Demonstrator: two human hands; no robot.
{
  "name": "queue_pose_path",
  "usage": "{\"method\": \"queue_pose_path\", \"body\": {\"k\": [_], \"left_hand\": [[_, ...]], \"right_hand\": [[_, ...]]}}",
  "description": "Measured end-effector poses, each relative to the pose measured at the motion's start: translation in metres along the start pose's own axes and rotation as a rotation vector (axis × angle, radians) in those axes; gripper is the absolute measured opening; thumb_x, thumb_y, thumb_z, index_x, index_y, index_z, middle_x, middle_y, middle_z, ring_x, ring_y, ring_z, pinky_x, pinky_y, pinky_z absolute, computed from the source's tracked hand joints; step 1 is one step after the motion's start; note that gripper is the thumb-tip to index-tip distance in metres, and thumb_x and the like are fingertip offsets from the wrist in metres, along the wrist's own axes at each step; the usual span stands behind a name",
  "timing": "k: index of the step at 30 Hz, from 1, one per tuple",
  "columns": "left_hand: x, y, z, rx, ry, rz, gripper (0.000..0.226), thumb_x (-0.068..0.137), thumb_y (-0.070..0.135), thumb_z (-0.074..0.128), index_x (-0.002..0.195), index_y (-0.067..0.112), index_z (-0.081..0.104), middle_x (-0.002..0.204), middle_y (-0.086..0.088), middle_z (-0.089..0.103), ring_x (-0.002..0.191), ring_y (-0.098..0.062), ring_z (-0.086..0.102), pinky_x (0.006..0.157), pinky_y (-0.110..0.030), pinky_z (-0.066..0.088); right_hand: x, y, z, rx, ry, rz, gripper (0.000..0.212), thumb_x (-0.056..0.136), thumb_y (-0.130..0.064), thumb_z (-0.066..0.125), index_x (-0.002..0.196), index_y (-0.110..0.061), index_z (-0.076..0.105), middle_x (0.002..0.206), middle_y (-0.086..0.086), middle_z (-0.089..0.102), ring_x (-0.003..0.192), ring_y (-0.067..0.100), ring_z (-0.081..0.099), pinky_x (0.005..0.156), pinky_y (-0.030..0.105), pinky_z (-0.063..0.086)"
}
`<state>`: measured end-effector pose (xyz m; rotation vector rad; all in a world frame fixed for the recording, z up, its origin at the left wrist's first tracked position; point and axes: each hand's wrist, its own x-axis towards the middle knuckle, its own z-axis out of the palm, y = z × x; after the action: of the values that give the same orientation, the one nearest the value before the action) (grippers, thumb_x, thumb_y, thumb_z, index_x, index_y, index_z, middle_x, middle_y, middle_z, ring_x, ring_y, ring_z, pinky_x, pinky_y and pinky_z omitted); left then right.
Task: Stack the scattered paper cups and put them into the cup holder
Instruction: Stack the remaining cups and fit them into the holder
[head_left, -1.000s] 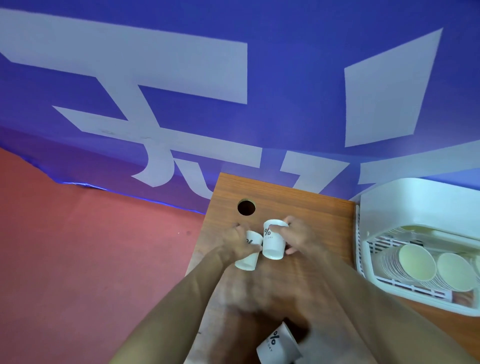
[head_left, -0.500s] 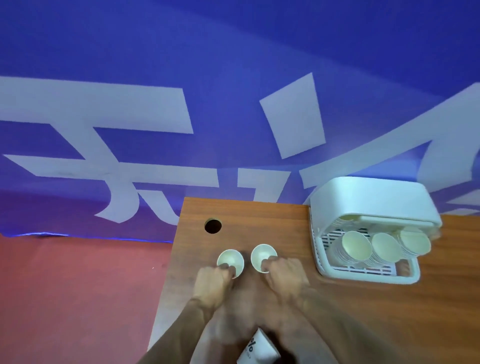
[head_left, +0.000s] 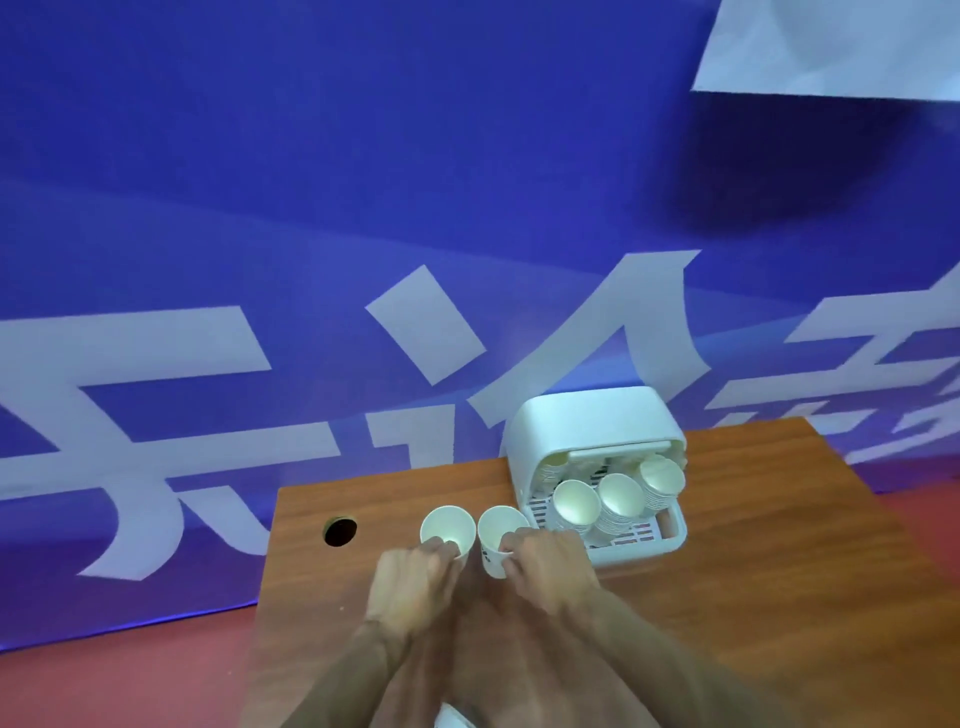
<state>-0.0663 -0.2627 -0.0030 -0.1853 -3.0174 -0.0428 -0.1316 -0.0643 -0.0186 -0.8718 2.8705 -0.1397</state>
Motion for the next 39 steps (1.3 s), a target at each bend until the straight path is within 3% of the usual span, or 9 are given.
{"method": "queue_pose_path", "body": {"k": [10, 16, 21, 25, 29, 39], "left_hand": [[0.019, 0.066, -0.034, 0.025, 0.083, 0.095, 0.029, 0.068, 0.040, 0.082, 0.064, 0.027, 0.056, 0.056, 0.006, 0.056, 0.038, -0.016, 0.053, 0.037, -0.022, 0.020], [0.038, 0.098, -0.058, 0.087, 0.101, 0.057, 0.025, 0.072, 0.041, 0.079, 0.065, 0.027, 0.060, 0.060, 0.006, 0.058, 0.048, -0.015, 0.059, 0.042, -0.023, 0.020], [0.056, 0.136, -0.069, 0.086, 0.084, 0.057, 0.024, 0.092, 0.042, 0.055, 0.080, 0.023, 0.061, 0.075, 0.001, 0.062, 0.066, -0.023, 0.063, 0.047, -0.028, 0.028], [0.068, 0.174, -0.074, 0.108, 0.102, 0.062, 0.026, 0.087, 0.039, 0.065, 0.069, 0.022, 0.059, 0.066, 0.003, 0.058, 0.058, -0.022, 0.059, 0.042, -0.026, 0.029], [0.078, 0.208, -0.074, 0.056, 0.135, 0.035, 0.028, 0.096, 0.042, 0.045, 0.085, 0.022, 0.062, 0.082, 0.001, 0.061, 0.078, -0.024, 0.061, 0.051, -0.029, 0.034], [0.085, 0.235, -0.090, 0.075, 0.135, -0.010, 0.027, 0.098, 0.038, 0.041, 0.093, 0.022, 0.062, 0.090, 0.002, 0.060, 0.096, -0.022, 0.056, 0.053, -0.030, 0.032]], "right_hand": [[-0.032, 0.056, -0.035, -0.017, 0.163, 0.026, 0.027, 0.089, -0.041, 0.037, 0.098, -0.025, 0.057, 0.099, -0.003, 0.066, 0.091, 0.024, 0.065, 0.064, 0.034, 0.035], [-0.044, 0.087, -0.060, -0.011, 0.250, 0.001, 0.024, 0.090, -0.040, 0.043, 0.096, -0.028, 0.062, 0.094, -0.005, 0.066, 0.086, 0.020, 0.066, 0.064, 0.033, 0.041], [-0.058, 0.127, -0.082, -0.009, 0.278, -0.013, 0.024, 0.093, -0.043, 0.044, 0.095, -0.029, 0.063, 0.095, -0.007, 0.067, 0.086, 0.020, 0.066, 0.061, 0.032, 0.037], [-0.071, 0.166, -0.100, -0.049, 0.289, -0.028, 0.023, 0.093, -0.043, 0.044, 0.091, -0.027, 0.061, 0.094, -0.006, 0.067, 0.087, 0.020, 0.066, 0.061, 0.032, 0.040], [-0.083, 0.201, -0.116, -0.075, 0.310, -0.029, 0.025, 0.094, -0.045, 0.044, 0.088, -0.027, 0.060, 0.090, -0.007, 0.067, 0.082, 0.021, 0.066, 0.056, 0.031, 0.032], [-0.084, 0.230, -0.124, -0.039, 0.372, -0.011, 0.021, 0.095, -0.048, 0.048, 0.095, -0.034, 0.064, 0.093, -0.014, 0.068, 0.078, 0.014, 0.067, 0.057, 0.028, 0.040]]}}
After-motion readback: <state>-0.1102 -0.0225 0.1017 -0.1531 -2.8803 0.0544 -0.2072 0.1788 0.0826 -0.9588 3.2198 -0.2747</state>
